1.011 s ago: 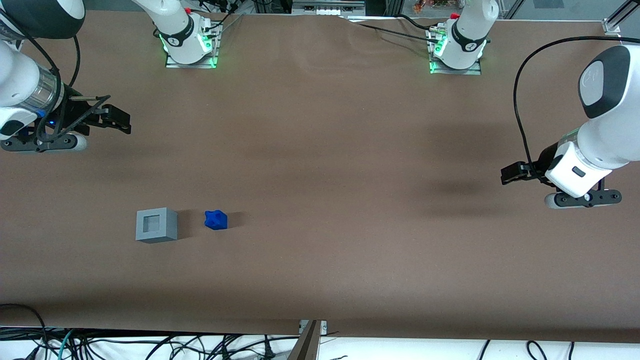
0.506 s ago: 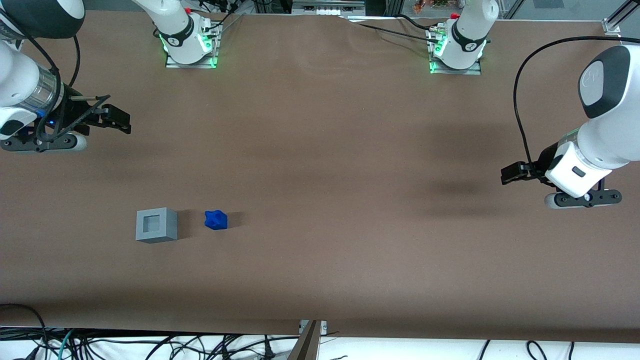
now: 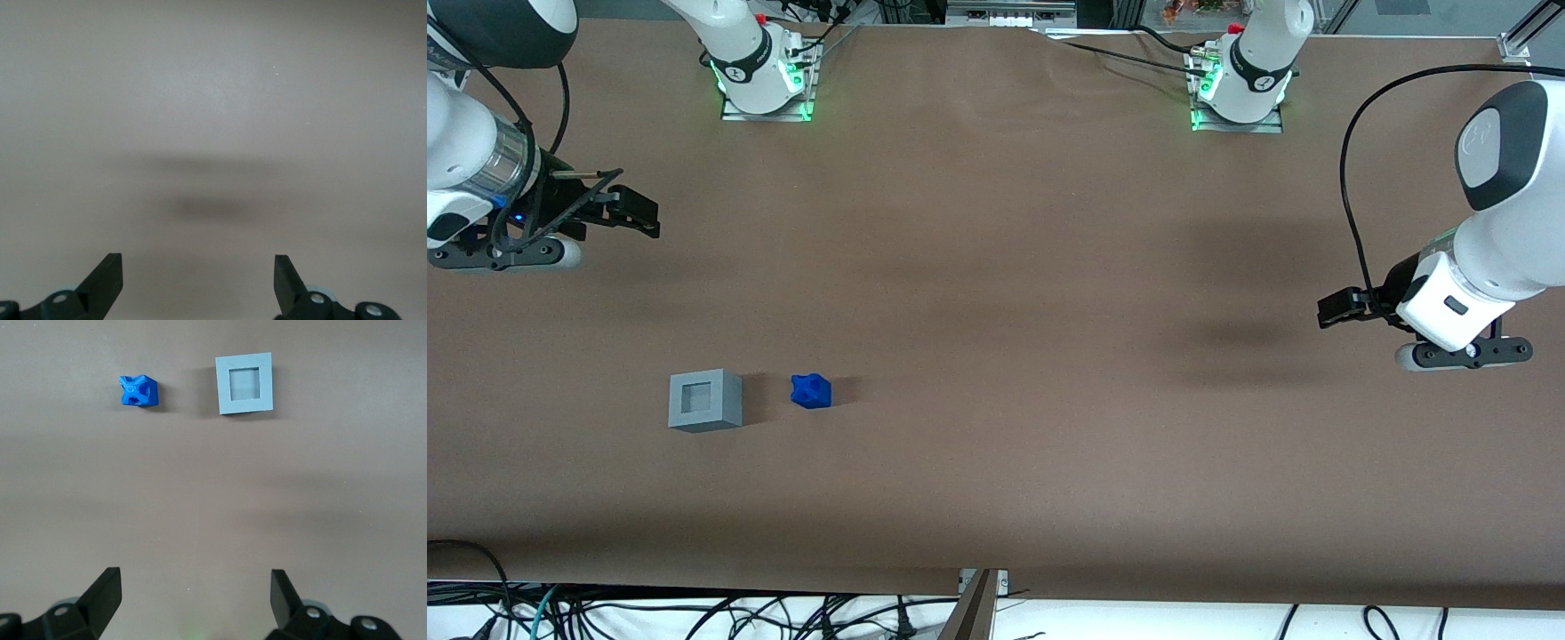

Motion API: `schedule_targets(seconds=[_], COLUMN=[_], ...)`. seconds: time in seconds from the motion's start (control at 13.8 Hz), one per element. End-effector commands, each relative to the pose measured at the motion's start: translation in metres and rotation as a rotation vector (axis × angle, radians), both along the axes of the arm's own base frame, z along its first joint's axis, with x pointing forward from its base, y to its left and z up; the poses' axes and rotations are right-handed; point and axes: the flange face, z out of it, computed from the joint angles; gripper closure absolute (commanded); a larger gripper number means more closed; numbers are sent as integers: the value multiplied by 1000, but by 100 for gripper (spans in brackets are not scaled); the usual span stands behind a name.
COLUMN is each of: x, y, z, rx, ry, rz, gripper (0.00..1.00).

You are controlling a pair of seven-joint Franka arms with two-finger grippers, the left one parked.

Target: Insert blue part into gray base with right arm

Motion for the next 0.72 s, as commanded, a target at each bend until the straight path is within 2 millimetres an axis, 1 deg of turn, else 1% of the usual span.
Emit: schedule_targets(seconds=[0.0,0.65], x=[-8,-7], y=[-3,-5], z=[7,6], rx=[22,23], ry=[-6,-5], rz=[10,17], gripper=[1,1])
